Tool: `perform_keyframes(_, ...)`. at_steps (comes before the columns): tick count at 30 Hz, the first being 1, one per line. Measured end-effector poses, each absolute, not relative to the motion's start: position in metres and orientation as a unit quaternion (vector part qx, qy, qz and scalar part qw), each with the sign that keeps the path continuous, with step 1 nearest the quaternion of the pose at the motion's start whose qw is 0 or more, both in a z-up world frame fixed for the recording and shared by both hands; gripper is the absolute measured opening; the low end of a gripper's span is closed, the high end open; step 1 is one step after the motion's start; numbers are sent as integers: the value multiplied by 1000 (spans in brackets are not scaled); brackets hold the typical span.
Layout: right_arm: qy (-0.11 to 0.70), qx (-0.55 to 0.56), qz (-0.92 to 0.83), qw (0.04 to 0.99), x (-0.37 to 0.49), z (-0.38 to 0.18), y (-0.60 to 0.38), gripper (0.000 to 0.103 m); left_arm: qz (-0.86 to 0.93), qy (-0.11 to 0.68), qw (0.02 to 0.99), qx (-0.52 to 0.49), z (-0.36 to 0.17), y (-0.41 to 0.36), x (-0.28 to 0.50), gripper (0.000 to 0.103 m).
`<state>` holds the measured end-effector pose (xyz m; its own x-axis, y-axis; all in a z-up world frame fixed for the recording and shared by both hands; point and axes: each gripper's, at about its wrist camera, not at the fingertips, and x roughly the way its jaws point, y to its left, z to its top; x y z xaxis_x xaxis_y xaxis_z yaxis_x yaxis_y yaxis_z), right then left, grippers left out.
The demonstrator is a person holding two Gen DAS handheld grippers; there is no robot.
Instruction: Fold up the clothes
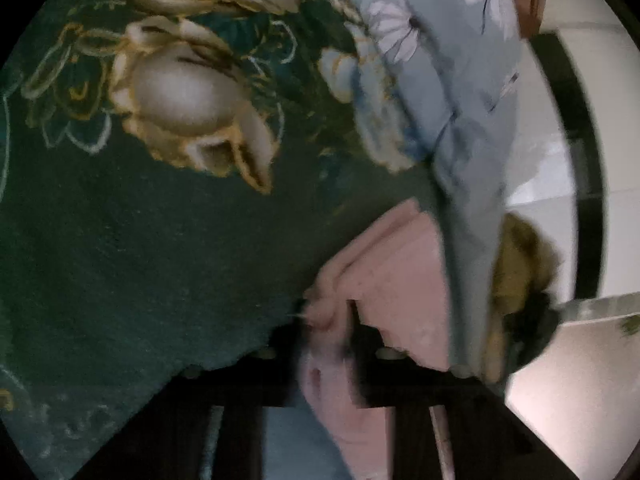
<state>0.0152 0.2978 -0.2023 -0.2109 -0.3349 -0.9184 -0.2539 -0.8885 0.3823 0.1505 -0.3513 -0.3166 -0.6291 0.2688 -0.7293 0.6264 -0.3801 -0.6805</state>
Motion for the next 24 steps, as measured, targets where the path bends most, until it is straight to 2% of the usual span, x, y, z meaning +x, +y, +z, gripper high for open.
perform_keyframes(4, -248, 617, -746, 30, 18, -198, 309, 103, -743, 533, 114, 389, -286, -342, 149, 15)
perform_keyframes(7, -260, 608, -749, 33, 20, -195, 319, 103, -780, 501, 73, 367, -243, -322, 137, 14)
perform_keyframes(12, -278, 595, -753, 39, 22, -193, 339, 103, -827, 450, -42, 335, -164, -263, 106, 14)
perform_keyframes(16, -295, 583, -756, 48, 24, -193, 350, 103, -830, 406, -172, 341, -121, -170, 76, 14)
perform_keyframes(19, -305, 577, -756, 52, 27, -196, 356, 103, -812, 382, -238, 371, -126, -98, 59, 14)
perform_keyframes(24, -319, 578, -750, 51, 33, -207, 364, 103, -754, 349, -273, 486, -190, 8, 41, 15)
